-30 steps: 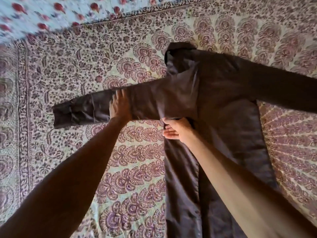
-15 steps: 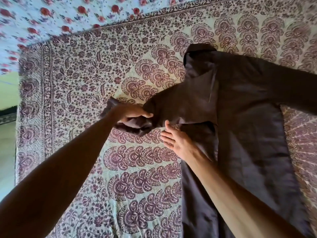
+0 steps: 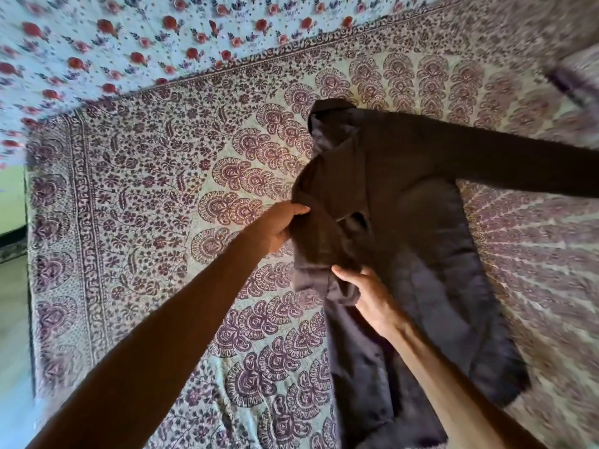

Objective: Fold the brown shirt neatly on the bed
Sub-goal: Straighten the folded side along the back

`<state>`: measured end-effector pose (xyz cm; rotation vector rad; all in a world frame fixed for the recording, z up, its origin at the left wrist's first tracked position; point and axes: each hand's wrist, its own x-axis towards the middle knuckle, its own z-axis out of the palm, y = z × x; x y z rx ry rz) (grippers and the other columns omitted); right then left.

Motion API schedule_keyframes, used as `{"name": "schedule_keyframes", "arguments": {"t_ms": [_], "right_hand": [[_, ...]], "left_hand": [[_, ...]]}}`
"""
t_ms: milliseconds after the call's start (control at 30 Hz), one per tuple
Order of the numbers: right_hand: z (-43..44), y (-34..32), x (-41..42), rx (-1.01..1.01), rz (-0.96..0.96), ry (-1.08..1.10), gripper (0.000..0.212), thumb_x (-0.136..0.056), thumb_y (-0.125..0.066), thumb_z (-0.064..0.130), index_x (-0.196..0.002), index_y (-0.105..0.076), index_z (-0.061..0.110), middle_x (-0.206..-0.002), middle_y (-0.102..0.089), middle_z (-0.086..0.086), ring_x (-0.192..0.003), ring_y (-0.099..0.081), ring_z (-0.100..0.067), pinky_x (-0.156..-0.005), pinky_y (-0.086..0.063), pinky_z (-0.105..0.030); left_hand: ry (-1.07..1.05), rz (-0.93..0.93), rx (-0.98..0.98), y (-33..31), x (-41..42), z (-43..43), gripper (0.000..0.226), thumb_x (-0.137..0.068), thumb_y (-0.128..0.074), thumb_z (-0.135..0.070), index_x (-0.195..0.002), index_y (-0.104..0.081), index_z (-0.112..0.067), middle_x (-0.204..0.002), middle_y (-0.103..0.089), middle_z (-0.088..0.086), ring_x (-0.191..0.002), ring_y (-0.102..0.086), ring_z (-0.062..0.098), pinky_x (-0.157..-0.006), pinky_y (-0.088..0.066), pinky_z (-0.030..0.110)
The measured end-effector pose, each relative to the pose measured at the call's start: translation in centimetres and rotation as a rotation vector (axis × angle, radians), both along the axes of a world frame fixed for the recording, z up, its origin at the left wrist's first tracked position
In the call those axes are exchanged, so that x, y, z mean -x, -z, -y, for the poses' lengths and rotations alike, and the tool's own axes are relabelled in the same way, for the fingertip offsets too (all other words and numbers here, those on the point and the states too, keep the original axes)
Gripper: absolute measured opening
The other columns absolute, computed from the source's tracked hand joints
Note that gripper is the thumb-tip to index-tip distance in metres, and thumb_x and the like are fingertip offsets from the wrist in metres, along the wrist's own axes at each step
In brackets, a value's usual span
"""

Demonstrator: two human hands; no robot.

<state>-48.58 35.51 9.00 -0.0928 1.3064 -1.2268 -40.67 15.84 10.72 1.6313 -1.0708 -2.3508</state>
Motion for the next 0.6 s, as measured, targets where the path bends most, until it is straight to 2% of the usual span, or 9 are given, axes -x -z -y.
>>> {"name": "schedule_keyframes", "arguments": {"t_ms": [67,133,233,300,367,433,500,600], "right_hand": [[-2.6,-1.5,0.9,-0.035,-0.016,0.013,0.048,-0.065,-0.081,0.029,-0.108,-0.068,0.01,-0.092,-0.074,-0.002,-0.081,-0.07,-0.017,-0.07,-0.057,-0.037],[-5.1,-3.0,1.3,-0.054,-0.093,0.028,0.046,-0.063,-0.082,0.033,-0.104,-0.07,0.015,-0.098,-0.072,-0.006,-0.092,-0.065,-0.023,-0.081,-0.052,-0.042],[-8.2,-4.8,1.5,-0.049,-0.281,-0.037,0.044,-0.059,-0.084,0.037,-0.1,-0.072,0.026,-0.103,-0.073,-0.005,-0.098,-0.065,-0.02,-0.092,-0.047,-0.039],[-9.8,-5.1,1.8,-0.063,-0.363,-0.07,0.031,-0.068,-0.079,0.027,-0.097,-0.07,0.019,-0.09,-0.076,0.005,-0.088,-0.068,-0.008,-0.083,-0.053,-0.029],[-10.4,-5.8,2.0,-0.066,-0.429,-0.052,0.019,-0.078,-0.077,0.011,-0.091,-0.064,0.016,-0.069,-0.072,0.013,-0.066,-0.064,0.008,-0.065,-0.049,-0.013],[-10.5,-6.6,2.6,-0.07,-0.535,-0.041,0.021,-0.083,-0.071,0.002,-0.086,-0.06,0.02,-0.068,-0.067,0.011,-0.062,-0.061,0.011,-0.059,-0.046,-0.008],[-10.0,-7.8,3.3,-0.048,-0.616,-0.046,0.023,-0.083,-0.07,0.001,-0.092,-0.06,0.021,-0.083,-0.067,0.003,-0.079,-0.066,-0.001,-0.068,-0.049,-0.013],[-9.9,-9.2,4.7,0.011,-0.634,-0.09,0.027,-0.081,-0.072,0.005,-0.1,-0.061,0.021,-0.096,-0.069,-0.007,-0.087,-0.064,-0.016,-0.08,-0.051,-0.03]], "left_hand": [[-0.029,-0.036,-0.051,-0.4,-0.1,-2.5,0.033,-0.093,-0.053,-0.005,-0.124,-0.057,0.002,-0.109,-0.068,0.014,-0.088,-0.065,0.02,-0.085,-0.054,0.032],[-0.082,-0.085,-0.122,-0.8,-0.5,-5.6,0.028,-0.093,-0.055,-0.008,-0.119,-0.06,-0.002,-0.104,-0.07,0.011,-0.088,-0.067,0.02,-0.079,-0.056,0.032],[-0.14,-0.139,-0.22,-0.4,-1.3,-9.9,0.026,-0.094,-0.055,-0.013,-0.117,-0.061,-0.003,-0.094,-0.075,0.009,-0.086,-0.07,0.02,-0.087,-0.053,0.037],[-0.142,-0.182,-0.283,0.0,-1.4,-12.0,0.025,-0.094,-0.054,-0.015,-0.113,-0.063,-0.001,-0.091,-0.076,0.009,-0.084,-0.072,0.019,-0.087,-0.056,0.039],[-0.119,-0.221,-0.306,0.0,-0.9,-12.9,0.026,-0.095,-0.052,-0.017,-0.112,-0.064,-0.002,-0.094,-0.075,0.011,-0.084,-0.073,0.021,-0.079,-0.06,0.038],[-0.109,-0.27,-0.296,-0.6,0.1,-13.3,0.031,-0.096,-0.049,-0.017,-0.12,-0.06,-0.001,-0.097,-0.074,0.012,-0.086,-0.073,0.023,-0.073,-0.061,0.038],[-0.131,-0.329,-0.269,-1.8,1.5,-13.0,0.036,-0.097,-0.046,-0.016,-0.13,-0.054,-0.003,-0.103,-0.072,0.013,-0.089,-0.072,0.024,-0.073,-0.06,0.038],[-0.212,-0.395,-0.229,-3.4,3.2,-12.4,0.036,-0.096,-0.047,-0.017,-0.126,-0.057,-0.002,-0.106,-0.069,0.014,-0.092,-0.07,0.026,-0.079,-0.059,0.038]]}}
